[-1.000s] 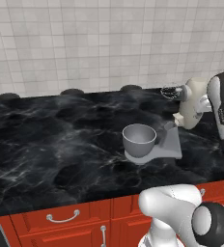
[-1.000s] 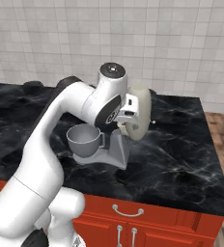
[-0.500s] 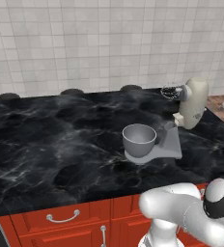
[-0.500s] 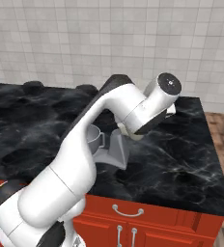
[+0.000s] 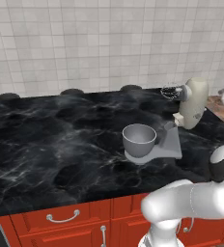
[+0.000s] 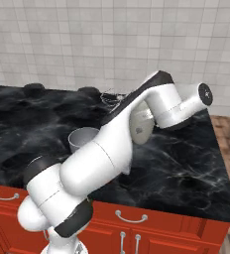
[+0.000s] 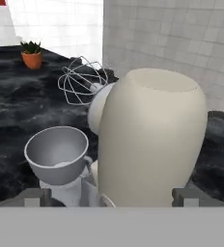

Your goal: Close the stand mixer head.

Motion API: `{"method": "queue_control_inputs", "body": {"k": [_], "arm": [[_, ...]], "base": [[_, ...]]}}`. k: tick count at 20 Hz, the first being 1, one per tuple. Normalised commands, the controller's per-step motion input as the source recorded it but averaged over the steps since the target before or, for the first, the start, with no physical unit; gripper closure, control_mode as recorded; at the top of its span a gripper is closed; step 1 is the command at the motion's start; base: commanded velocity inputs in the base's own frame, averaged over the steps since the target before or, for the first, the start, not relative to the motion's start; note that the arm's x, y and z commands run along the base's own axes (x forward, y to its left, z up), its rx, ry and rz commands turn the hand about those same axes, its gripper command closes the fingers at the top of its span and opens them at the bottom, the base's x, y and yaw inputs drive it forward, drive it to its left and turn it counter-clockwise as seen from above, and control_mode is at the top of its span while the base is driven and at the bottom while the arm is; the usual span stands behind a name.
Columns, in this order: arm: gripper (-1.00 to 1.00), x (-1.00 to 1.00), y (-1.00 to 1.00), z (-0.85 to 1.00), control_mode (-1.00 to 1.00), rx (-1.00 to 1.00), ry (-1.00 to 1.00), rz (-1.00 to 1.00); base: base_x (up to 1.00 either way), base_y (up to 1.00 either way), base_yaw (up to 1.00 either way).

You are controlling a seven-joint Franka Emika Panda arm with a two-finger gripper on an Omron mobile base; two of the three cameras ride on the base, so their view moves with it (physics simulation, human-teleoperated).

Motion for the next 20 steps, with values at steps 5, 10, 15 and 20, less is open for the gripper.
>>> {"method": "queue_control_inputs", "body": {"k": [5,10,15,20], "arm": [[-1.00,0.97,0.73,-0.35,-1.00,-0.03,-0.10,0.42],[-1.00,0.69,1.00,-0.77,-1.00,-0.14,-0.10,0.50],[-1.00,0.52,1.00,-1.00,-1.00,-0.30,-0.23,0.38],[-1.00,0.89,1.00,-1.00,-1.00,-0.31,-0.34,0.21]], "base": [[0.00,0.00,0.00],[0.00,0.00,0.00],[0.00,0.00,0.00],[0.00,0.00,0.00]]}}
